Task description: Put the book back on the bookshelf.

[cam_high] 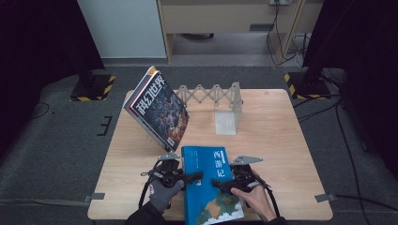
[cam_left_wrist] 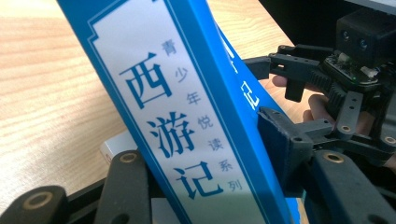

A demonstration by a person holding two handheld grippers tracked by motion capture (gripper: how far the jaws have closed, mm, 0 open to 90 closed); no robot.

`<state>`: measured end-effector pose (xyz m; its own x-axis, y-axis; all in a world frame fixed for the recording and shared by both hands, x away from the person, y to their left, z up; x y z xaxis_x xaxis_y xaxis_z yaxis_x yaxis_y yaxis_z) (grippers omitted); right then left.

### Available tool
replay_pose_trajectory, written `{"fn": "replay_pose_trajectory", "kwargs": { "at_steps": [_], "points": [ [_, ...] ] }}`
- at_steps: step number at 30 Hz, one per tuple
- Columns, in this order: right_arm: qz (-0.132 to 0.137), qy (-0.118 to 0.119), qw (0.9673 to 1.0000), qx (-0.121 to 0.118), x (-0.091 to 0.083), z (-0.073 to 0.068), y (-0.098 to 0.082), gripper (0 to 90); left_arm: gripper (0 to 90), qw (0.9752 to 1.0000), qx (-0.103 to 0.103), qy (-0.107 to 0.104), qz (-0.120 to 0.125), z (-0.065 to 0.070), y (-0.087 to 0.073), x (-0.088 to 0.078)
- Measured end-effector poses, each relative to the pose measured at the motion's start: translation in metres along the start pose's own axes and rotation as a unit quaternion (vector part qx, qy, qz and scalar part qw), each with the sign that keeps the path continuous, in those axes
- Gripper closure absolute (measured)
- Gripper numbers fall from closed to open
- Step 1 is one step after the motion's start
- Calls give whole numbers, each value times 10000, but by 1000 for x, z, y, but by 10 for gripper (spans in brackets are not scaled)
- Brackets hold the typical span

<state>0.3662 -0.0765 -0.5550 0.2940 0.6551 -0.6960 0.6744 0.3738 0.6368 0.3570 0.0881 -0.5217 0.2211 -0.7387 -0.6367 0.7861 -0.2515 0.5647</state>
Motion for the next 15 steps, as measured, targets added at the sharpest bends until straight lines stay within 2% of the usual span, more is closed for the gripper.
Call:
{"fn": "replay_pose_trajectory", "kwargs": {
  "at_steps": [10,15],
  "points": [
    [215,36,9997,101,-6,3,10,53,530,9997,148,47,203,7,12,-7],
    [379,17,9992,104,-12,3,19,77,546,9988,312,69,361,13,21,-14]
  ]
}}
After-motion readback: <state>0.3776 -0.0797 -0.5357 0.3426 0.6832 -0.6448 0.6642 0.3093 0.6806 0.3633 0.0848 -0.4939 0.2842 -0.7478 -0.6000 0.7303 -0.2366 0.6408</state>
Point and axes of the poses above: each handheld gripper's, and its own axes: x roughly forward along the jaws, y roughly out of its top, z roughly to its right, the point moved 7 cm from there along x, roughly forward along the jaws, and after that the axes turned 10 degrees about -z, right-handed, at the moved point
